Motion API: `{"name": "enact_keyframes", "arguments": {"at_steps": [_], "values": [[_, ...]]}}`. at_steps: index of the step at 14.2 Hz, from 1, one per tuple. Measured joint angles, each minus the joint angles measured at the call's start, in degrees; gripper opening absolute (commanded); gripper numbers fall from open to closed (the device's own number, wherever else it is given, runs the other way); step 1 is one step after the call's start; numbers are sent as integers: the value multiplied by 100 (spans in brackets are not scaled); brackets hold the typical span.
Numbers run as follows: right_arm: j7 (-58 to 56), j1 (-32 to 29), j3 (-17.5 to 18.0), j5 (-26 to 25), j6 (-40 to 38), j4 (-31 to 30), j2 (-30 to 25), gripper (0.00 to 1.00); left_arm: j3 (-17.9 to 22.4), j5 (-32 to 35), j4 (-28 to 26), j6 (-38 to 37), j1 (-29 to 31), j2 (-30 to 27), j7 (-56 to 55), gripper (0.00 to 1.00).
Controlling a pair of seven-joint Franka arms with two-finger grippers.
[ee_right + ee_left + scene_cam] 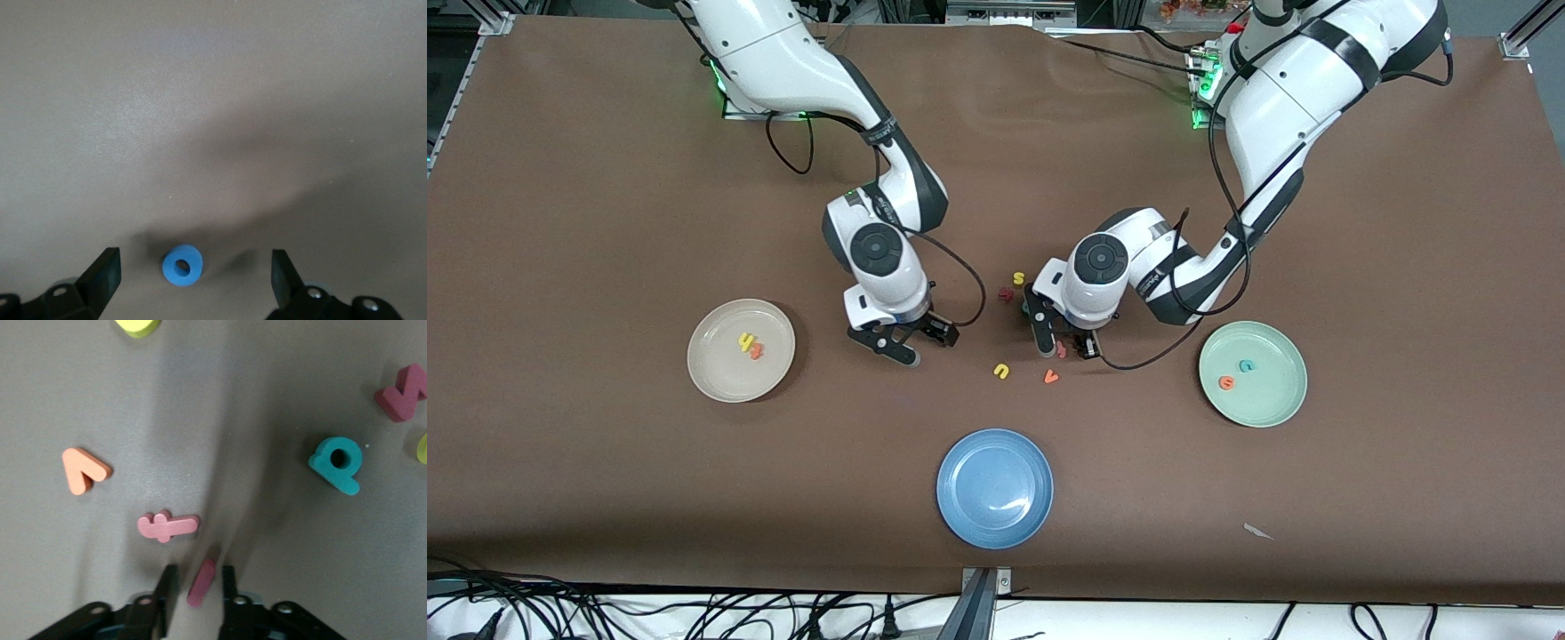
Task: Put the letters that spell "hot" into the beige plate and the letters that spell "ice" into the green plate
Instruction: 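Place the bar with the left gripper while the right gripper grasps the o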
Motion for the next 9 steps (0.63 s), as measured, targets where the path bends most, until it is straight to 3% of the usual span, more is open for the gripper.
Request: {"name": "enact_keyframes", "arguments": {"at_steps": [5,9], "values": [[69,2,-33,-20,-45,84,134,88,-3,0,111,-145,27,-28,0,0],[134,24,-6,-4,-35,90,147,83,-11,-6,241,-874,246,-457,0,0]]}}
